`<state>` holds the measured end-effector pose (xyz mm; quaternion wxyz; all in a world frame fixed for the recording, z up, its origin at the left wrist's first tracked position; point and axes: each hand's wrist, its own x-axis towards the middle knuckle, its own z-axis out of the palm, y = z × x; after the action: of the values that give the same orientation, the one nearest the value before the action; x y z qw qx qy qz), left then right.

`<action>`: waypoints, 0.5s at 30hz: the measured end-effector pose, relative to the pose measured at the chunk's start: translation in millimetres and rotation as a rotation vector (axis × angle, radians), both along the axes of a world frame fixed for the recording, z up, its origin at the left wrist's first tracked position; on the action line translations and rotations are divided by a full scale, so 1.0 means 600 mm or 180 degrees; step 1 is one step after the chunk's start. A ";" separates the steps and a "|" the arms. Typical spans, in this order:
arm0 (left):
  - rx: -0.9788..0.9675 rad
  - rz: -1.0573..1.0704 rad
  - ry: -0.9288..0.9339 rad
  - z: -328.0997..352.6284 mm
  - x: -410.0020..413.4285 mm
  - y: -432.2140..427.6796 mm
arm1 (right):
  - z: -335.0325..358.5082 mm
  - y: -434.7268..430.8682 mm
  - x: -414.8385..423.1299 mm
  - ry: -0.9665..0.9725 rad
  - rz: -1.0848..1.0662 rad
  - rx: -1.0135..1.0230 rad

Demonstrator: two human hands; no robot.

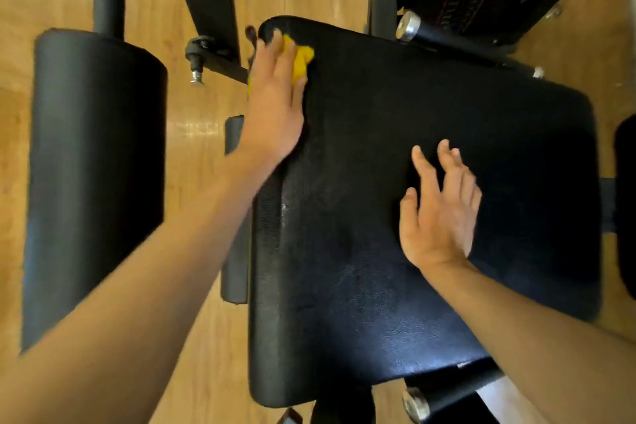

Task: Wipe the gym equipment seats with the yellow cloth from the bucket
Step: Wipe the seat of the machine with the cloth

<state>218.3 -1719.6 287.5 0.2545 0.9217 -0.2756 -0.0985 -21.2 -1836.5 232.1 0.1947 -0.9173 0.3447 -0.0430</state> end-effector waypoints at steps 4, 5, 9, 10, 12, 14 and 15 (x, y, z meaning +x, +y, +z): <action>0.0036 0.0242 -0.0129 -0.011 0.077 -0.056 | -0.004 -0.006 0.000 0.0041 0.0055 -0.0039; 0.0023 0.0220 -0.0138 -0.010 0.064 -0.047 | -0.004 -0.007 -0.001 0.0066 0.0067 -0.0036; -0.0106 0.0374 0.0058 -0.003 -0.076 0.050 | -0.003 -0.008 -0.005 0.0085 0.0069 -0.0020; -0.0128 0.0469 0.0165 -0.001 -0.127 0.084 | -0.002 -0.008 -0.005 0.0068 0.0064 -0.0024; -0.0178 0.0543 0.0327 0.010 -0.235 0.155 | -0.001 -0.008 -0.005 0.0061 0.0063 -0.0022; -0.0118 0.0591 0.0488 0.023 -0.335 0.213 | -0.001 -0.009 -0.005 0.0075 0.0068 0.0000; -0.0063 0.0617 0.0579 0.027 -0.375 0.234 | -0.001 -0.009 -0.005 0.0092 0.0064 0.0020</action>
<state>-7.0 -1579.2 304.0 0.2959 0.9287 -0.1620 -0.1538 -24.5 -1841.9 231.6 0.1930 -0.9206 0.3384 -0.0266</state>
